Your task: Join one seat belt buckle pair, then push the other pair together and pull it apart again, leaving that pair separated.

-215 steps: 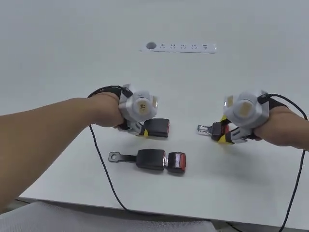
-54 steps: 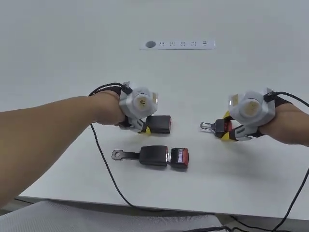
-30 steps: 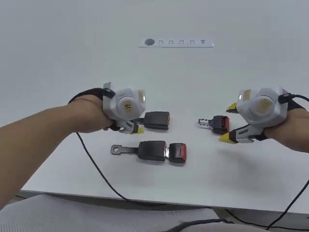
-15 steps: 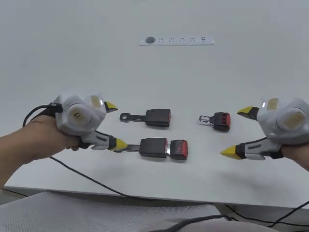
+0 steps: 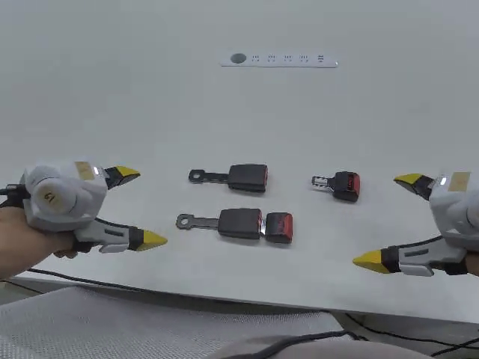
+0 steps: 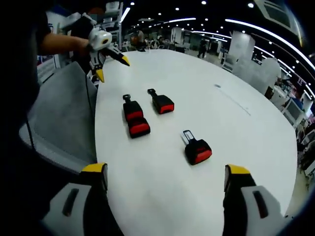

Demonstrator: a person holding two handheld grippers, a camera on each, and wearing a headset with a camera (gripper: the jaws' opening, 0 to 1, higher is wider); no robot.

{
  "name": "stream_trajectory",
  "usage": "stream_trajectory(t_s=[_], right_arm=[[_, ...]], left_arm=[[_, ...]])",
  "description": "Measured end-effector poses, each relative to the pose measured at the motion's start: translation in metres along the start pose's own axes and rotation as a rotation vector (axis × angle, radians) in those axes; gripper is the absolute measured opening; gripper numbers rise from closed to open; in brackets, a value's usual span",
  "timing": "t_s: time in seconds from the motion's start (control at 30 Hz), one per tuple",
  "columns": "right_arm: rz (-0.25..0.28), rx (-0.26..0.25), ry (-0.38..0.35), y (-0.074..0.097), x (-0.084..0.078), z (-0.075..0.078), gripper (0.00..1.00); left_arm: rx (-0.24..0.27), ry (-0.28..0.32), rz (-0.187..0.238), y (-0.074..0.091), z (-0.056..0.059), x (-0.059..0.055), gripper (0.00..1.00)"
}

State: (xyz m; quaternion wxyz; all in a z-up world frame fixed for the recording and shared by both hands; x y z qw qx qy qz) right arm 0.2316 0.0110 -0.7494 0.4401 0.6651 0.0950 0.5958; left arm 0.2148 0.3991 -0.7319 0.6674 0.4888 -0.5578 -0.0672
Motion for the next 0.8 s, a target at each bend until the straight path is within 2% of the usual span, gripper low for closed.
stream_trajectory(t_s=[0.1, 0.2, 0.3, 0.53, 0.8], right_arm=[[-0.001, -0.01, -0.024, 0.004, -0.004, 0.004, 1.0], [0.0, -0.016, -0.04, 0.006, -0.009, 0.004, 1.0], [0.002, -0.031, -0.063, 0.006, -0.013, 0.003, 1.0], [0.044, -0.055, -0.107, 0.007, -0.006, 0.0, 1.0], [0.053, -0.071, -0.092, 0.006, 0.002, 0.001, 1.0]], left_arm=[[0.01, 0.037, 0.021, 0.009, -0.001, -0.005, 0.88], [0.015, 0.069, 0.062, 0.013, -0.001, -0.008, 1.0], [0.026, 0.072, 0.07, 0.015, 0.003, -0.011, 1.0], [0.037, 0.096, 0.05, 0.011, 0.008, -0.018, 1.0], [0.042, 0.111, 0.051, 0.015, 0.01, -0.021, 1.0]])
Point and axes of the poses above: the centre of the closed fingertips' face, and the gripper's own axes: y roughly backward along the fingers, z roughly to its right, x roughly out of its top, the point moved 5 cm from there along y, roughly backward along the fingers, and after that the axes turned 2 degrees about -x, right-handed, at the moved point
